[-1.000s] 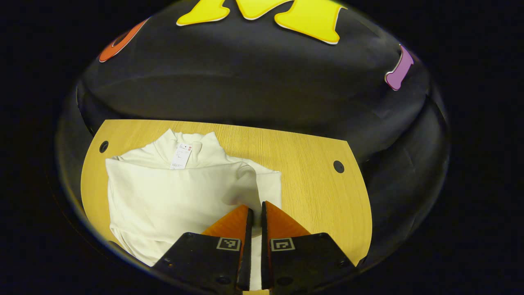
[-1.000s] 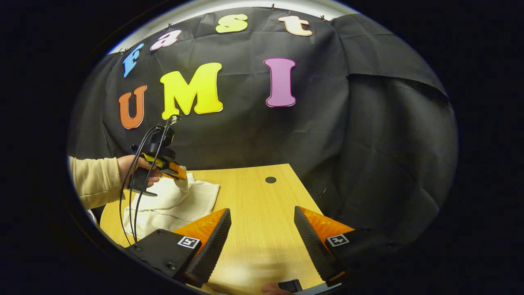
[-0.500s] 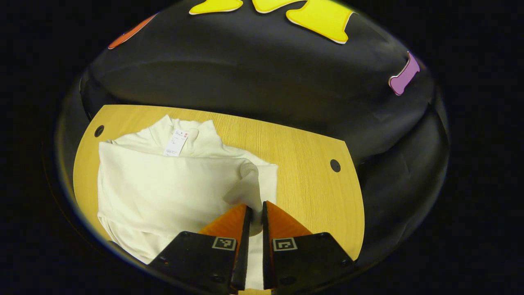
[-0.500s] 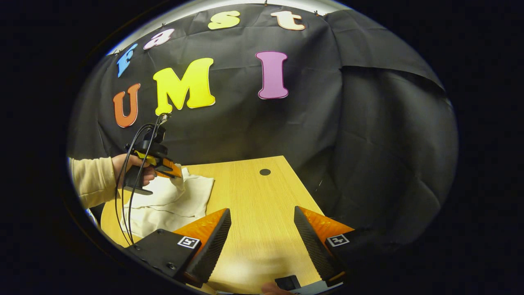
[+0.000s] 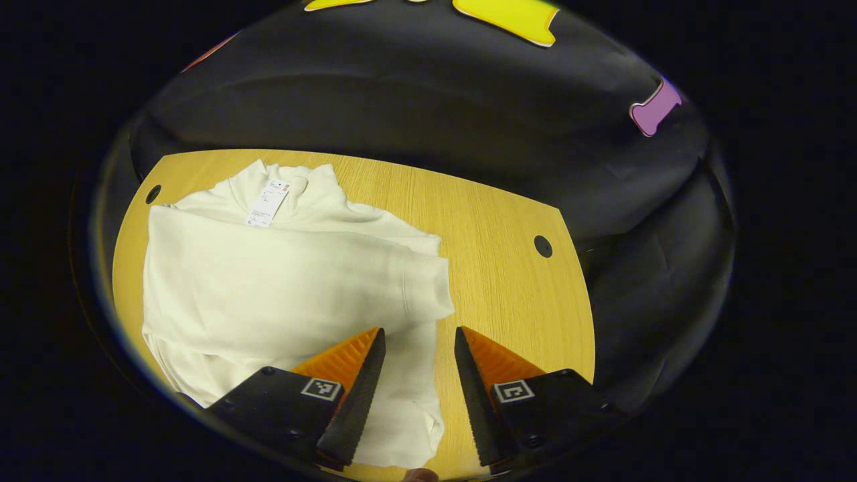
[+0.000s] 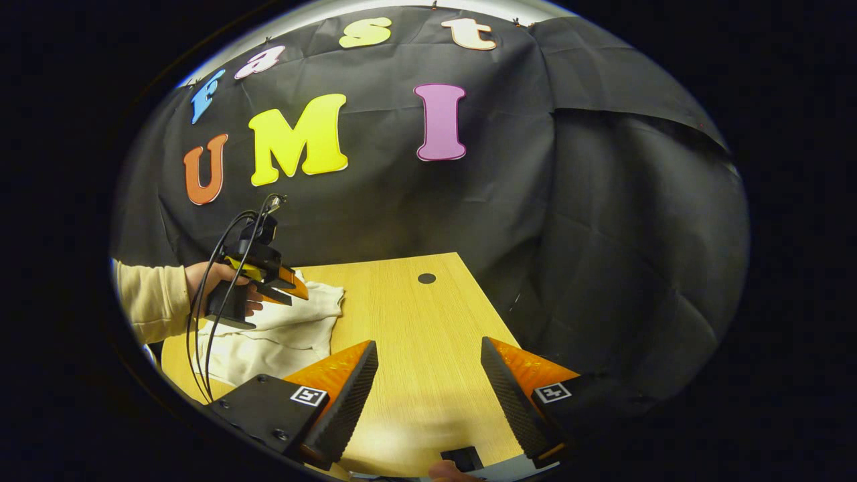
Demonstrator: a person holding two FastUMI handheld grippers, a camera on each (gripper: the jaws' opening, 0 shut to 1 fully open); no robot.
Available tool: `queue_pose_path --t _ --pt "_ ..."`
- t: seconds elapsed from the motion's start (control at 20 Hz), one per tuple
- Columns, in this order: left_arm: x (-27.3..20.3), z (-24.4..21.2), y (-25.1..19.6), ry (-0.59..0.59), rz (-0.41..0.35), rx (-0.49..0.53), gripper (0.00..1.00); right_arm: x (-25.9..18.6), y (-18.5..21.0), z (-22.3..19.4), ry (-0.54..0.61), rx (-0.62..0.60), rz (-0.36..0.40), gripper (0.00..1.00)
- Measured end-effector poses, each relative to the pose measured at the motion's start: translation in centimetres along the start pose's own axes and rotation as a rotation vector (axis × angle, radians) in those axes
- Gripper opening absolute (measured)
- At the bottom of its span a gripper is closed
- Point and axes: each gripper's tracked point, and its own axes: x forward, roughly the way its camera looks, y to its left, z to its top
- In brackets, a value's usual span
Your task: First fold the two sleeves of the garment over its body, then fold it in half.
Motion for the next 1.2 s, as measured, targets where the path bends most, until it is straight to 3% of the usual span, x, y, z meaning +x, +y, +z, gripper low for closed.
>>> queue_pose_path --t 0.05,0.1,0.15,0.2,0.3,0.7,1.2 --pt "-0.5 -0.1 0.3 -0.012 0.004 0.009 0.82 0.0 0.3 0.0 0.004 -0.001 0.005 0.96" --pt "-1.1 0.0 0.6 -0.036 0.008 0.018 0.72 -0.1 0.7 -0.1 0.007 -0.001 0.013 0.96" --pt "-1.5 0.0 1.2 -0.057 0.014 0.024 0.76 0.0 1.2 -0.2 0.009 -0.003 0.019 0.94" --pt "-2.0 -0.2 2.1 -0.076 0.027 0.030 0.90 0.0 1.7 -0.3 0.012 -0.009 0.023 0.96" --pt "-3.3 -0.7 4.3 -0.101 0.050 0.032 0.99 0.2 3.3 -0.5 0.013 -0.023 0.040 0.96" --pt "-8.6 -5.6 14.7 -0.111 0.115 0.006 0.99 1.4 11.6 -3.2 0.061 -0.082 0.113 0.96" --pt "-17.7 -11.8 25.7 -0.126 0.305 0.062 0.99 4.5 20.5 -10.7 0.212 -0.188 0.157 0.96"
